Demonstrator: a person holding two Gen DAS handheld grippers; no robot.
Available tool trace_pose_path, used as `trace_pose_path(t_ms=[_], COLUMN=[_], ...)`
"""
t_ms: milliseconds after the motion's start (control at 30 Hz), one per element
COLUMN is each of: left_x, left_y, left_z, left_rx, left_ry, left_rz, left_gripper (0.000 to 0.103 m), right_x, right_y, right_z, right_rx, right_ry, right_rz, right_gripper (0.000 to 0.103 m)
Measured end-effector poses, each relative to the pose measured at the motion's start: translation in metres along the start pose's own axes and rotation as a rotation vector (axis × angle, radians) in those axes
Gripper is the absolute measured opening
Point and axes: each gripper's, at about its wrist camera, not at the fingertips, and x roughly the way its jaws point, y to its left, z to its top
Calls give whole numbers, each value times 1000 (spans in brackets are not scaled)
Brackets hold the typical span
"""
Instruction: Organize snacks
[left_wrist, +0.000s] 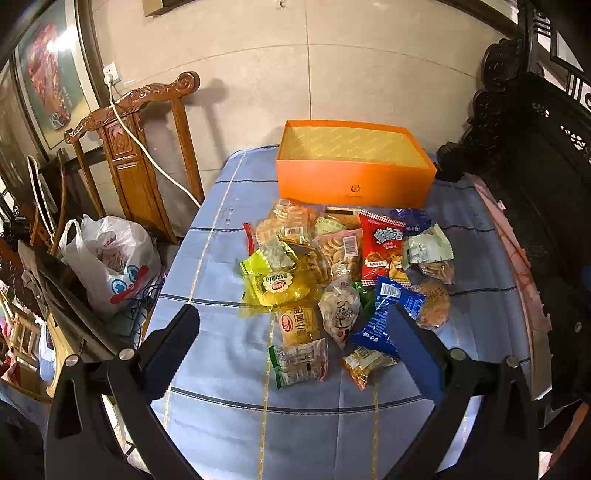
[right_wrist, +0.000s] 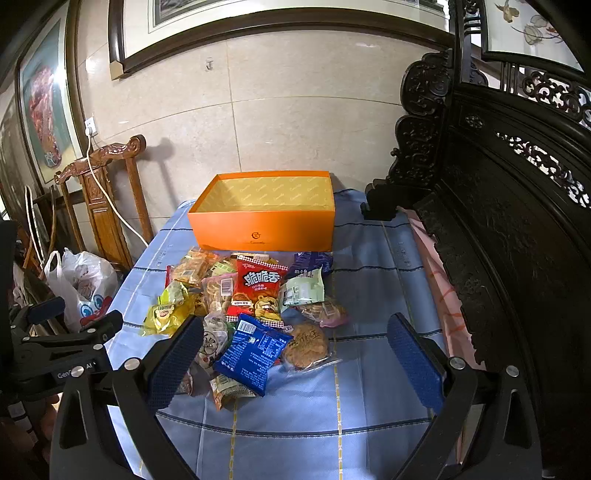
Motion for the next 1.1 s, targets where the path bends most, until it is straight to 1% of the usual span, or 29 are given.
trace_pose_path(t_ms=[467, 600, 667, 733, 800, 833, 867, 933, 1033, 1100], left_x=[3, 19, 43, 79, 113, 125, 144, 177, 205, 223], left_y=[1, 4, 10, 19, 25, 26, 28, 31, 32, 29], left_z=[-1, 1, 0, -3, -5, -5, -5, 0, 12, 20], left_rx=[-4, 5, 11, -18, -42, -45, -49, -74, -100, -106], left_ry=[5, 8, 14, 50, 89, 96, 114, 133, 134, 146], left_rz=[1, 14, 26, -23, -39, -41, -35, -60, -67, -58], left_gripper=[99, 99, 99, 99, 99, 99, 99, 99, 99, 99], right_x=[0, 10, 27, 54, 83, 103, 121, 159, 202, 226], right_y=[0, -4, -9, -12, -13, -13, -12, -12, -10, -4], right_z=[-1, -3, -6, -13, -18, -19, -19, -15, -8, -2], right_rx=[-1, 15, 21, 14, -6, -17, -19, -9, 12, -13], right_ry=[0, 32, 63, 101, 133, 156, 172, 207, 244, 260], right_rz=[0, 2, -17, -48, -69, -81, -77, -80, -68, -57], right_gripper=[100, 100, 100, 100, 100, 100, 100, 99, 99, 99])
